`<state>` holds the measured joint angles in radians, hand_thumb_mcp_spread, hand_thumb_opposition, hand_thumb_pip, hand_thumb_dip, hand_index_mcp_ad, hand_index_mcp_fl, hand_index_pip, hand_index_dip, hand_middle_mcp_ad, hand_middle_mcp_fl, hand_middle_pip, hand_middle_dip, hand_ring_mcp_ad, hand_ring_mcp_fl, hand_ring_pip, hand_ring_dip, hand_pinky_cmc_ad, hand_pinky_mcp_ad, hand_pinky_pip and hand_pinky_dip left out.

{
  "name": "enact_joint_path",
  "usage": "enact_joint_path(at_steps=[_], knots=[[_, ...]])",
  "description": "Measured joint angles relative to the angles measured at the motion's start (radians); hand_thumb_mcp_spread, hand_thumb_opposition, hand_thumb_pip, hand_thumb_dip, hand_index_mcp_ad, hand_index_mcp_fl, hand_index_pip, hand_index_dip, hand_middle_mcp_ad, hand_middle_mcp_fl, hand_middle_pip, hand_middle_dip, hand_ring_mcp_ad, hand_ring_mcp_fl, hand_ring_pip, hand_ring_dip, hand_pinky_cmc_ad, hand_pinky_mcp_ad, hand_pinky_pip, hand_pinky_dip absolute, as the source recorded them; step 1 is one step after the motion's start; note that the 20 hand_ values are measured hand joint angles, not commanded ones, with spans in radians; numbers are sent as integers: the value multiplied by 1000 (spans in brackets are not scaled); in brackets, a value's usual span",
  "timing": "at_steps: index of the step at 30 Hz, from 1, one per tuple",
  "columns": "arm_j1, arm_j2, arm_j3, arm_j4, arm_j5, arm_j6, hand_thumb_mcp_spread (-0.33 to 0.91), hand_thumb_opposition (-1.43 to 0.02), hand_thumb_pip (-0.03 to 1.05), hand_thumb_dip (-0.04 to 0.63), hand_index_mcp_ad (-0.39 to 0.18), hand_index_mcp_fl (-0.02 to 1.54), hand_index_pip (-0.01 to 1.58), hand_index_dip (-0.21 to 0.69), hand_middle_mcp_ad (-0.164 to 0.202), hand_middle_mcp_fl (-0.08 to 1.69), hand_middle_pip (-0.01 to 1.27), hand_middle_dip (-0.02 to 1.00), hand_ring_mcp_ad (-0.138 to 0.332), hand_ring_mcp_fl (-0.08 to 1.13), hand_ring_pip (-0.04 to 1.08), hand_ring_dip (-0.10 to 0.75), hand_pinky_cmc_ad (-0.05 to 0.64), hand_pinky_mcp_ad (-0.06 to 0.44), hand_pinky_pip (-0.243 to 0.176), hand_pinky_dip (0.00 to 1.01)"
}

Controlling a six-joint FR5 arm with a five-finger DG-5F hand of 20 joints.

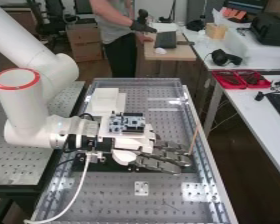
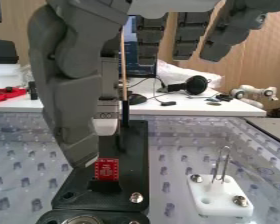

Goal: Grab the pcb board and place it in the clear container

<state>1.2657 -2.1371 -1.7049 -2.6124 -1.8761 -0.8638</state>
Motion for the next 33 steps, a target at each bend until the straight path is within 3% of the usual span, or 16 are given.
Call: enact_joint_path(at_steps=[33], knots=[[-16,-48,36,-24,-23,0,658,-867,360,206,-251,532,1115,201,10,3,140,113,113,0,93,-12,258,133,-77,180]])
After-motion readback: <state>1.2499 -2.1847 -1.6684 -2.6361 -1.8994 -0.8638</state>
